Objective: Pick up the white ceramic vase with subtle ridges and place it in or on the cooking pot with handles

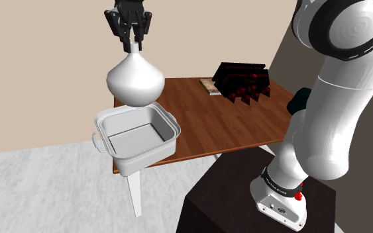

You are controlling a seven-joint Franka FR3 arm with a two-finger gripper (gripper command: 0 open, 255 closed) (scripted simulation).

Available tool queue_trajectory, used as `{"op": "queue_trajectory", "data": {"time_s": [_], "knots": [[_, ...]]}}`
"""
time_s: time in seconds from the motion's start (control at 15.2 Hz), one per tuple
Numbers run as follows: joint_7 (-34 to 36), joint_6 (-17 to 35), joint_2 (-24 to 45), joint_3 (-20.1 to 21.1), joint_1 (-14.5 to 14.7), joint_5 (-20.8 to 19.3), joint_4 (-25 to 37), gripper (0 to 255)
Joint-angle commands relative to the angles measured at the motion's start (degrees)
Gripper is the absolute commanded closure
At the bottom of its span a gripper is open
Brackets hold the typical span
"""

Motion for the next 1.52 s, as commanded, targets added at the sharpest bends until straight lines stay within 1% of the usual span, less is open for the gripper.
{"op": "queue_trajectory", "data": {"time_s": [0.0,0.86,1.32,1.45], "knots": [[0.0,2.0,-1.0,0.0,0.0,0.1,-2.9,255],[-0.4,13.2,-4.0,-0.1,-0.2,0.3,-17.1,255],[-0.6,18.9,-4.4,-0.1,-0.2,0.4,-23.2,255],[-0.6,18.9,-4.4,-0.1,-0.2,0.4,-23.2,255]]}}
